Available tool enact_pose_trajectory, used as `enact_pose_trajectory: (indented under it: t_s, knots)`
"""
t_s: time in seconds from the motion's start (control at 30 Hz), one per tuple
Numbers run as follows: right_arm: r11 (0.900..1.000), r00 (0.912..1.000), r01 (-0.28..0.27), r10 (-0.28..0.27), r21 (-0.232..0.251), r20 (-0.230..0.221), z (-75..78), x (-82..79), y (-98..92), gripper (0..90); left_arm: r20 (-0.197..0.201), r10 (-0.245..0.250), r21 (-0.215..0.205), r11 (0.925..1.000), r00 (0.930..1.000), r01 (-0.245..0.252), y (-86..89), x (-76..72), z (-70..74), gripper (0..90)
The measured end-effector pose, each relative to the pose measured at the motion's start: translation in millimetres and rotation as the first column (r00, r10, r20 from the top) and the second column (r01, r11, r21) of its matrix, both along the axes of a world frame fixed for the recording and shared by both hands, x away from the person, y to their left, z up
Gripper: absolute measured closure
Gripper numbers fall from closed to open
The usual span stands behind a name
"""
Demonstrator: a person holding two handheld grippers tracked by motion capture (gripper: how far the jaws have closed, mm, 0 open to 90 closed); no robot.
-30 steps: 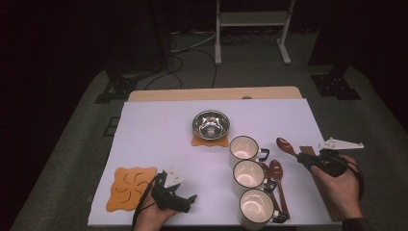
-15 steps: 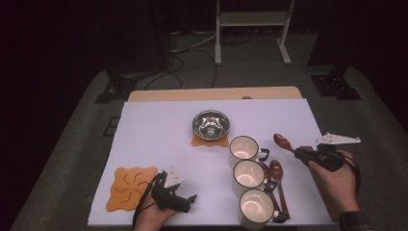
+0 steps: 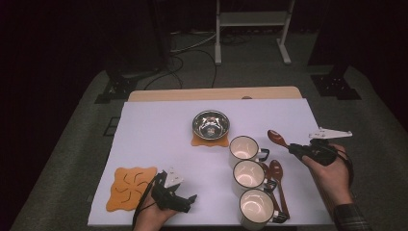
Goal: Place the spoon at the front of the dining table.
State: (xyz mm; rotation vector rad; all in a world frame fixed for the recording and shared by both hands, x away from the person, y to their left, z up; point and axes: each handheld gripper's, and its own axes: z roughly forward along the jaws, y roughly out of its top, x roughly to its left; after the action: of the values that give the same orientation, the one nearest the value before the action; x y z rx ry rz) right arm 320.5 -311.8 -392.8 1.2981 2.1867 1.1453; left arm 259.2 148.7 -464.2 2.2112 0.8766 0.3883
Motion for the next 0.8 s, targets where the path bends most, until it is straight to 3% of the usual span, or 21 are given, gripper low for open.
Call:
enact_pose_trajectory:
  t_s: [0.8]
  knots:
    - [0.999,0.999,-0.044,0.044,0.001,0.002,8.1,26.8,16.3,80.9,-0.001,0.001,-0.003,1.0,1.0,-0.001,-0.2,0.0,-0.1,0.7]
